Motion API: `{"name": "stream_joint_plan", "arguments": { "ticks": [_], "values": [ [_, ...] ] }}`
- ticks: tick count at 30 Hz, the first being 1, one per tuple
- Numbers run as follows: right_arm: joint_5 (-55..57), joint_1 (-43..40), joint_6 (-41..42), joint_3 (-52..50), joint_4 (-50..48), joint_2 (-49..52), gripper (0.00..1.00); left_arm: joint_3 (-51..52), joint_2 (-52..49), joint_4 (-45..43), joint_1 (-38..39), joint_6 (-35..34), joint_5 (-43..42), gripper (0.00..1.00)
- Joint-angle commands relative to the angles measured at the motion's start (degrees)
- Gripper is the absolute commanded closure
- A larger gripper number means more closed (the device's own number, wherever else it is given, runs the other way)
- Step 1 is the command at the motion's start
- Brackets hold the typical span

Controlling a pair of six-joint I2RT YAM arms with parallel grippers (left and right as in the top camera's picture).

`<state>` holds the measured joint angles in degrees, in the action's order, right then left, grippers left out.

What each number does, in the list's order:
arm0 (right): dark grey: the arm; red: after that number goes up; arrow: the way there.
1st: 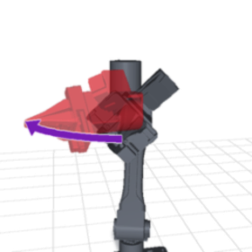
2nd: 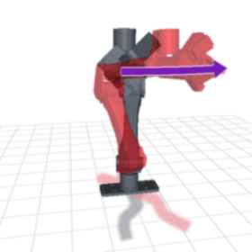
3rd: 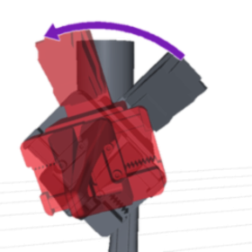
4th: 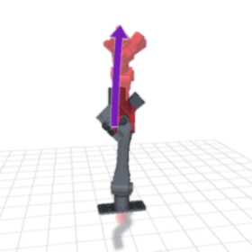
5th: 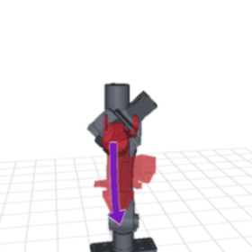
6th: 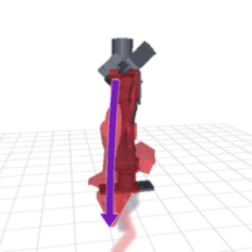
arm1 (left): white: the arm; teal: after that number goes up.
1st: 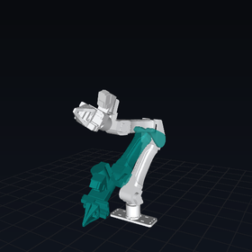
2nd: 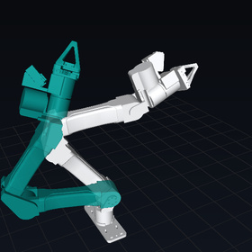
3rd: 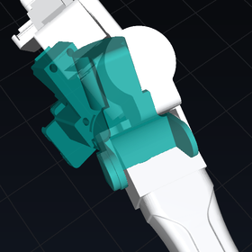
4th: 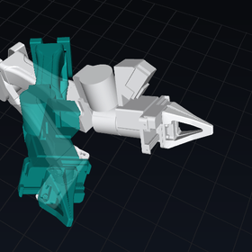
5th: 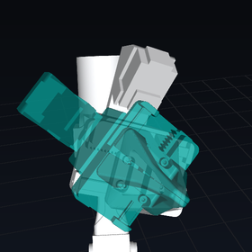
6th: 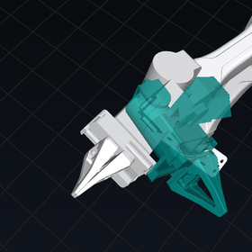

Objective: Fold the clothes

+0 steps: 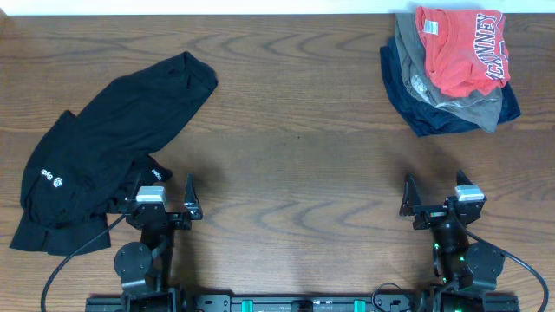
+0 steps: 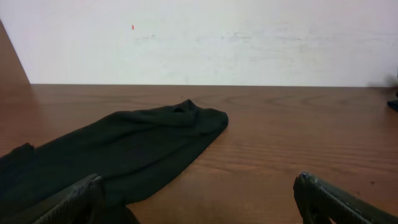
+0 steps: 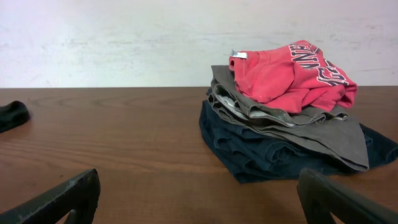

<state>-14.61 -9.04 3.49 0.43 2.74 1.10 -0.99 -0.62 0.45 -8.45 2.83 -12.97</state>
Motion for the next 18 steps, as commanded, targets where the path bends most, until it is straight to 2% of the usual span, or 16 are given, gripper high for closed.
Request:
{"name": "stream_joint_plan", "arguments": {
  "ticks": [1, 18],
  "values": [
    [-0.42, 0.81, 0.72, -0.11, 0.17, 0.02, 0.01, 0.76, 0.42, 2.32, 0.17, -0.5, -0.92, 0.02],
    [2.47, 0.81, 0.09, -0.11, -0.76, 0.02, 0.01, 0.76, 0.39, 2.32, 0.15, -0.5, -0.92, 0.02]
  ]
}}
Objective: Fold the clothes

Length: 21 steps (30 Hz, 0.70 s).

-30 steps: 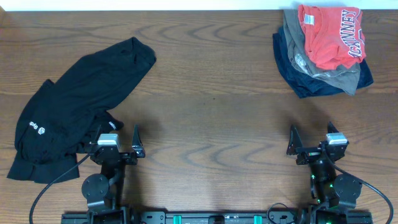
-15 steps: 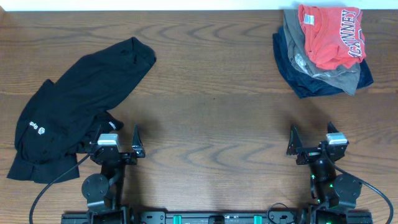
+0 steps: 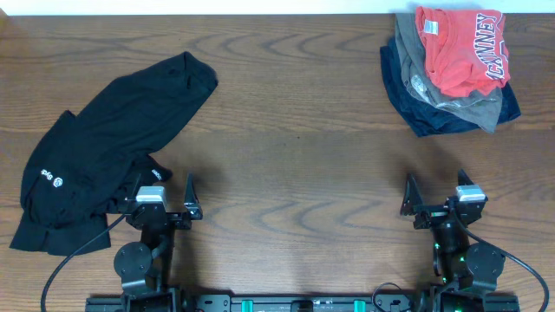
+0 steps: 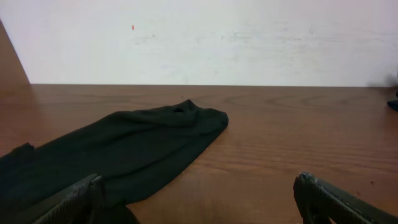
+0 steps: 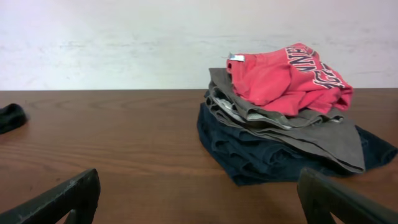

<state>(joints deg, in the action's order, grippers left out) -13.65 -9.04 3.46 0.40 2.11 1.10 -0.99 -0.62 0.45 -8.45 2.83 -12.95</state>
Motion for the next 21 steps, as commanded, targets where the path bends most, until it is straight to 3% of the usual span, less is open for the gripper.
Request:
{"name": "stream_joint_plan", "arguments": {
  "ticks": [1, 17, 21],
  "values": [
    [1.49, 0.81, 0.11, -0.09, -0.13, 0.02, 0.01, 0.76, 0.42, 2.32, 0.17, -0.5, -0.94, 0.02],
    [0.31, 0.81, 0.37, -0.09, -4.5, 0.02, 0.01, 0.76, 0.42, 2.25, 0.17, -0.63, -1.05, 0.02],
    [-1.88, 0.81, 0.33, -0.09, -6.32, 0.02, 0.01, 0.63, 0.39, 0.76, 0.15, -4.28, -1.03, 0.02]
  ]
}}
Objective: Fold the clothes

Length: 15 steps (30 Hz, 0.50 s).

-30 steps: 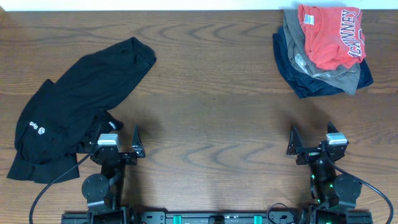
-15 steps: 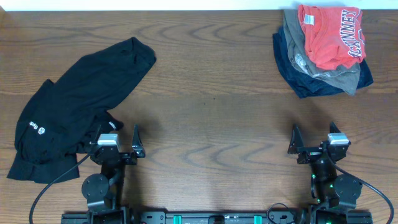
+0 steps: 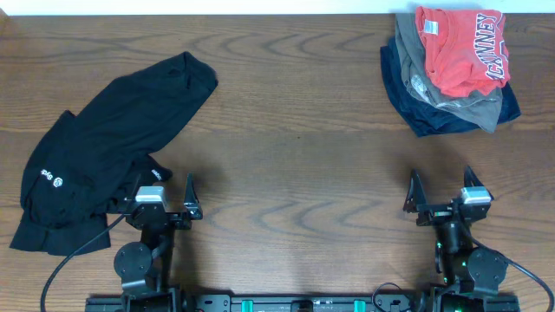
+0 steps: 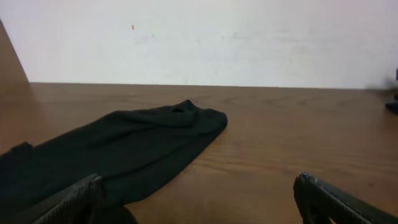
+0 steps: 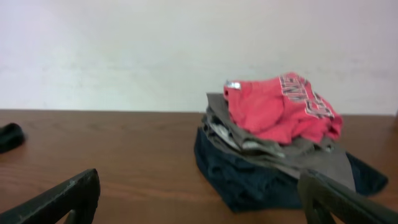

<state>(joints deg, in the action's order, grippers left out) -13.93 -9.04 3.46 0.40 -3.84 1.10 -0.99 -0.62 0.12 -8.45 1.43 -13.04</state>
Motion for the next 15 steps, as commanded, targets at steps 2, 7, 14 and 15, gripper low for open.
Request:
{"name": "stream_joint_plan", "arguments": {
  "ticks": [2, 7, 14, 15],
  "values": [
    [-1.66, 0.81, 0.31, 0.09, -0.37, 0.02, 0.01, -0.15, 0.24, 1.16, 0.15, -3.67, -0.94, 0.02],
    [-3.06, 0.81, 0.09, 2.56, -0.68, 0.68, 0.01, -4.7, -3.82, 2.99, 0.15, -3.65, -0.87, 0.02],
    [-5.27, 0.81, -1.95, 11.72, -0.68, 10.56, 0.01, -17.51, -20.5, 9.05, 0.11, -3.63, -0.9, 0.02],
    [-5.84, 0.81, -2.23, 13.68, -0.68, 13.31, 0.01, -20.11, -23.74, 10.34, 0.11, -3.65, -0.9, 0.02]
  ]
}}
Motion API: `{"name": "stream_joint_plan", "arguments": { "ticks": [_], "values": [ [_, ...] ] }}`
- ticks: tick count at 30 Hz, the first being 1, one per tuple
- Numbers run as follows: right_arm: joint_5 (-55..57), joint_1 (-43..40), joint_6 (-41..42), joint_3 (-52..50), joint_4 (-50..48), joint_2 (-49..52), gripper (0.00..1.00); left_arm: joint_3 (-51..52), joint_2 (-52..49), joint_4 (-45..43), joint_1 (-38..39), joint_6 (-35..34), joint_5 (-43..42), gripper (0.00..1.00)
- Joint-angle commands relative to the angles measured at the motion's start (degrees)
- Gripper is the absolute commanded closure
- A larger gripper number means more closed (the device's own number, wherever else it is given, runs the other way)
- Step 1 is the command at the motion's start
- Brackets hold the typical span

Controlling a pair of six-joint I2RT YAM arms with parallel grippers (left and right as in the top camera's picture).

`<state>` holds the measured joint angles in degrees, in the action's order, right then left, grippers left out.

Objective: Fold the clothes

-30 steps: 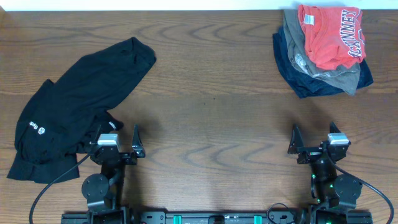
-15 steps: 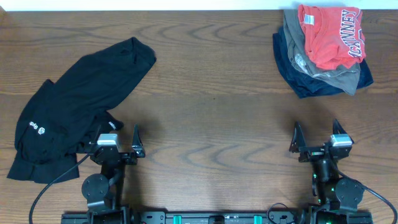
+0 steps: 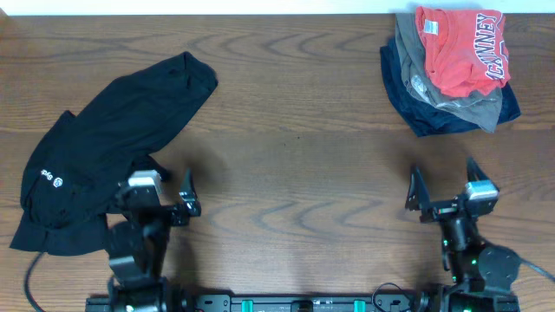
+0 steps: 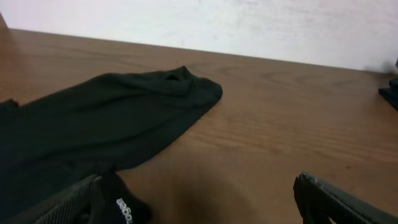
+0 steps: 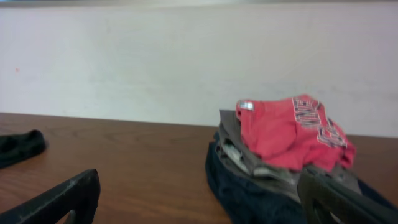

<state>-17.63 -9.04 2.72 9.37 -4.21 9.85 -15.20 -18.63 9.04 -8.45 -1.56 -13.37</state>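
A crumpled black garment (image 3: 113, 139) lies at the table's left, filling the left of the left wrist view (image 4: 106, 121). My left gripper (image 3: 160, 206) stands open at its near right edge; a logo-printed fold (image 4: 121, 205) lies just inside the left finger (image 4: 68, 202). At the back right sits a pile of clothes: a red shirt (image 3: 460, 48) on a grey garment (image 3: 455, 102) on a navy one (image 3: 414, 108). My right gripper (image 3: 444, 195) is open and empty, well short of that pile (image 5: 286, 134).
The wooden table (image 3: 295, 130) stretches bare between the garment and the pile. A white wall (image 5: 155, 62) runs behind its far edge. Both arm bases (image 3: 139, 256) stand at the near edge.
My left gripper has shifted slightly left toward the black garment and its camera now tilts down at the table. My right gripper has risen a little, with more wall in its view.
Both grippers stood open and empty near the front edge, the left beside the black garment, the right facing the pile. The right one drifted right and upward over the moments. The left stayed put until now, when it shifted toward the garment.
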Motion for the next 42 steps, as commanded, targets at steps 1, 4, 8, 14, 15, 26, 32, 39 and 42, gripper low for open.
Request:
{"name": "stream_joint_plan", "arguments": {
  "ticks": [1, 4, 8, 14, 15, 26, 32, 39, 42],
  "values": [
    [-2.56, 0.81, -1.75, 6.4, -0.31, 7.04, 0.01, -8.17, -8.37, 2.82, 0.11, -0.66, -0.59, 0.02],
    [-4.02, 0.81, -2.99, 11.93, -0.31, 16.09, 0.01, -15.91, -16.65, 8.59, 0.11, 0.07, -0.57, 0.02],
    [-9.35, 0.83, -4.33, 20.76, 0.44, 30.53, 0.01, -27.54, -28.55, 19.47, 0.11, 3.19, -0.59, 0.02],
    [-17.18, 1.09, -4.61, 40.92, 14.99, 54.27, 0.01, -39.67, -42.93, 32.37, 0.11, 8.17, -0.61, 0.02],
    [-17.38, 1.44, -5.01, 43.95, 17.99, 57.27, 0.01, -39.85, -44.57, 32.33, 0.11, 8.2, -0.76, 0.02],
    [-23.56, 4.24, -4.92, 54.9, 20.13, 75.45, 0.01, -39.82, -62.69, 28.46, 0.11, 7.85, 4.22, 0.02],
    [-19.26, 4.24, -4.96, 54.9, 19.8, 80.43, 0.01, -39.82, -72.7, 24.17, 0.11, 3.15, 10.71, 0.05],
    [-18.43, 4.59, -4.96, 54.9, 17.92, 86.73, 0.07, -39.82, -77.18, 23.43, 0.11, -0.74, 14.95, 0.23],
    [-18.43, 5.35, -4.94, 54.9, 17.64, 88.28, 0.1, -39.78, -77.29, 23.41, 0.11, -1.33, 15.3, 0.36]
  ]
}}
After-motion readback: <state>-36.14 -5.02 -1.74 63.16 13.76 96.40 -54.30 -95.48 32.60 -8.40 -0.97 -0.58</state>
